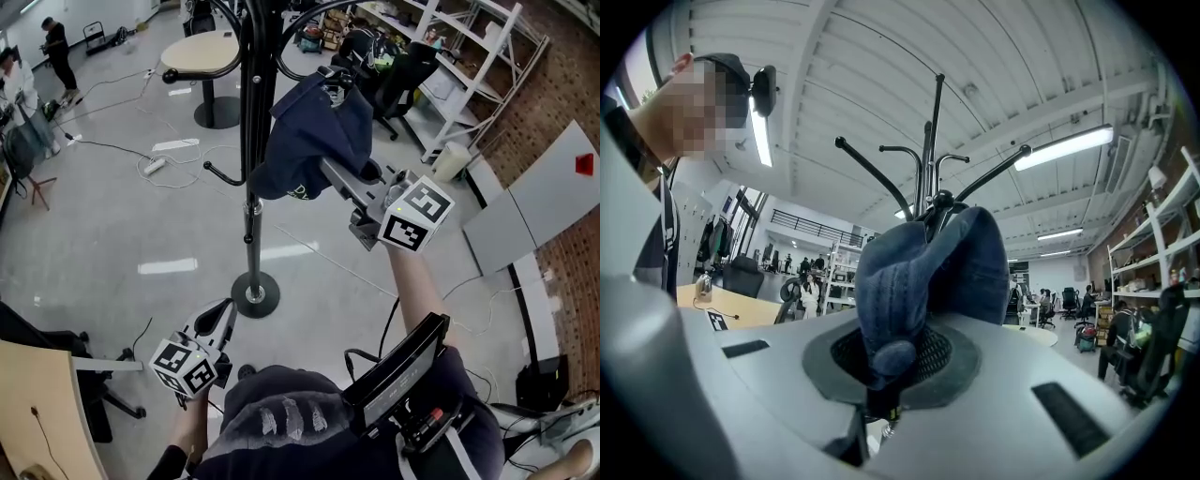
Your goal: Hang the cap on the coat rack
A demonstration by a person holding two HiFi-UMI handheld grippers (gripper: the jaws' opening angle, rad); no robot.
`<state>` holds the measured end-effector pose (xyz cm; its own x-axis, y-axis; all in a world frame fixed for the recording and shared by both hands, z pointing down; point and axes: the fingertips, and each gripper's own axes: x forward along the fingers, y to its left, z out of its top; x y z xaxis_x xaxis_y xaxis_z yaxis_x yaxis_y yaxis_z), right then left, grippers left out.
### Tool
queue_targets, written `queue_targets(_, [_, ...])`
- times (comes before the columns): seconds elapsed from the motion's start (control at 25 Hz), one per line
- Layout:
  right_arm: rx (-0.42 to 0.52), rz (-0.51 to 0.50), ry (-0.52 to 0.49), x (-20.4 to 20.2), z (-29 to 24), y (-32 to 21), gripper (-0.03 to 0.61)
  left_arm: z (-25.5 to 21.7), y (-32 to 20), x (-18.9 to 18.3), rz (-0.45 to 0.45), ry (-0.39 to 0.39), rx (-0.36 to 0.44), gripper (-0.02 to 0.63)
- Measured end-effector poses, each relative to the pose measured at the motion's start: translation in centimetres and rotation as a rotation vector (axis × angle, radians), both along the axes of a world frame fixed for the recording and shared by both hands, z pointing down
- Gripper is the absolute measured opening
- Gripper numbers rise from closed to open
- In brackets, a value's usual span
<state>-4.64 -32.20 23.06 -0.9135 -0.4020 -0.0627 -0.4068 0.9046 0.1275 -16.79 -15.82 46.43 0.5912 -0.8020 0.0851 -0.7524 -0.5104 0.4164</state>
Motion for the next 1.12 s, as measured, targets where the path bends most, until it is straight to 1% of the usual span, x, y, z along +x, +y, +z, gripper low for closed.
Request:
queue_targets(0.16, [-0.001,0.002,0.018,-0.5,0.5,-0.4,0.015,0.0,-0.2,0.0,0.002,-0.004,0.000,0.006])
queue_targets(0.32, [-0.007,-0.017,0.039,-0.9,1.4,-0.3,0.015,0.3,0.0,0.0,0.001,-0.007,-0.012,0.006])
queue_targets(0.48, [-0.020,-0.016,0.037,-1.0,1.4,-0.4,0.015,0.0,0.2,0.1,-0.005,-0.008,-0.009,0.006])
queue_targets(0.64, [-0.017,-0.032,0.060,-1.2,1.5,-0.2,0.015,-0.4,0.3,0.6,-0.007,-0.008,-0.010,0.006])
queue_targets(0.88, [-0.037,-0.052,0.087,-2.5,2.4,0.0,0.015,-0.2,0.5,0.1,-0.006,0.000,-0.012,0.006])
queue_targets(1.04, [-0.053,-0.045,0.080,-2.2,2.5,-0.4,0.015,-0.1,0.4,0.6,0.000,0.004,-0.021,0.006])
queue_targets(1.12, [-0.056,-0.047,0.077,-3.0,2.8,-0.4,0.015,0.0,0.4,0.0,-0.001,0.004,-0.018,0.006])
